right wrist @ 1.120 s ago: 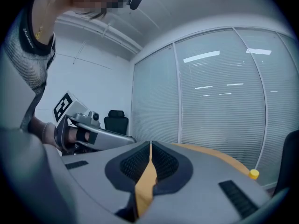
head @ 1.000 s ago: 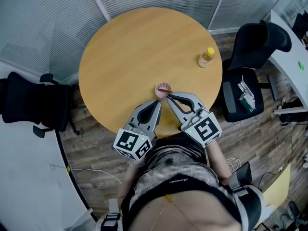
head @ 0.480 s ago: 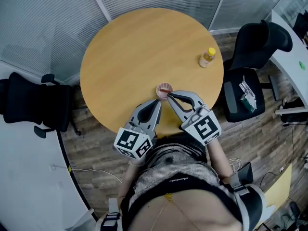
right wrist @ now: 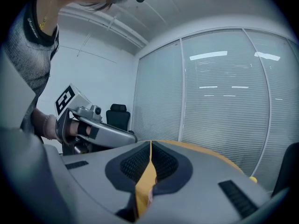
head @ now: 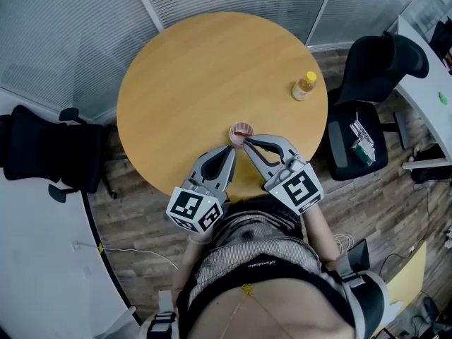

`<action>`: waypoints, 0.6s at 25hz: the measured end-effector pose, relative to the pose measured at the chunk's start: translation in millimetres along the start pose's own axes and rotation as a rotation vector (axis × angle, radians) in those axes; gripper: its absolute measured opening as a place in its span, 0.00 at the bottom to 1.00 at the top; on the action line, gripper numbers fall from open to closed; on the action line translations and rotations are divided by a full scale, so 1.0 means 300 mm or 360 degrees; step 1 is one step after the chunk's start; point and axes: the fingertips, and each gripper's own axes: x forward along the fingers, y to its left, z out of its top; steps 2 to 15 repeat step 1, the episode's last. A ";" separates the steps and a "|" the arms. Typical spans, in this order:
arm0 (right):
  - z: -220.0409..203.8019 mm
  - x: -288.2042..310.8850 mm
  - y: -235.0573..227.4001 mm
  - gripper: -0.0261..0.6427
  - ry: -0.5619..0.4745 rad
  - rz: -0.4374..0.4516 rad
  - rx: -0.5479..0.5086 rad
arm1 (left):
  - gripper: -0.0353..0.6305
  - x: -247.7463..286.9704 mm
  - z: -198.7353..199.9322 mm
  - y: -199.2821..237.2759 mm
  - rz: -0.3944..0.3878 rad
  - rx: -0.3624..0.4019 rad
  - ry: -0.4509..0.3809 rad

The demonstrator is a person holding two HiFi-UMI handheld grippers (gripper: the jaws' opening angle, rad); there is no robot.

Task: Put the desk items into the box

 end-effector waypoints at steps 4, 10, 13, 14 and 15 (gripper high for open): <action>0.001 0.001 0.001 0.08 -0.0001 -0.0002 0.0016 | 0.08 0.000 -0.001 0.001 0.0000 0.0000 0.0003; 0.001 0.001 0.001 0.08 -0.0001 -0.0002 0.0016 | 0.08 0.000 -0.001 0.001 0.0000 0.0000 0.0003; 0.001 0.001 0.001 0.08 -0.0001 -0.0002 0.0016 | 0.08 0.000 -0.001 0.001 0.0000 0.0000 0.0003; 0.001 0.001 0.001 0.08 -0.0001 -0.0002 0.0016 | 0.08 0.000 -0.001 0.001 0.0000 0.0000 0.0003; 0.001 0.001 0.001 0.08 -0.0001 -0.0002 0.0016 | 0.08 0.000 -0.001 0.001 0.0000 0.0000 0.0003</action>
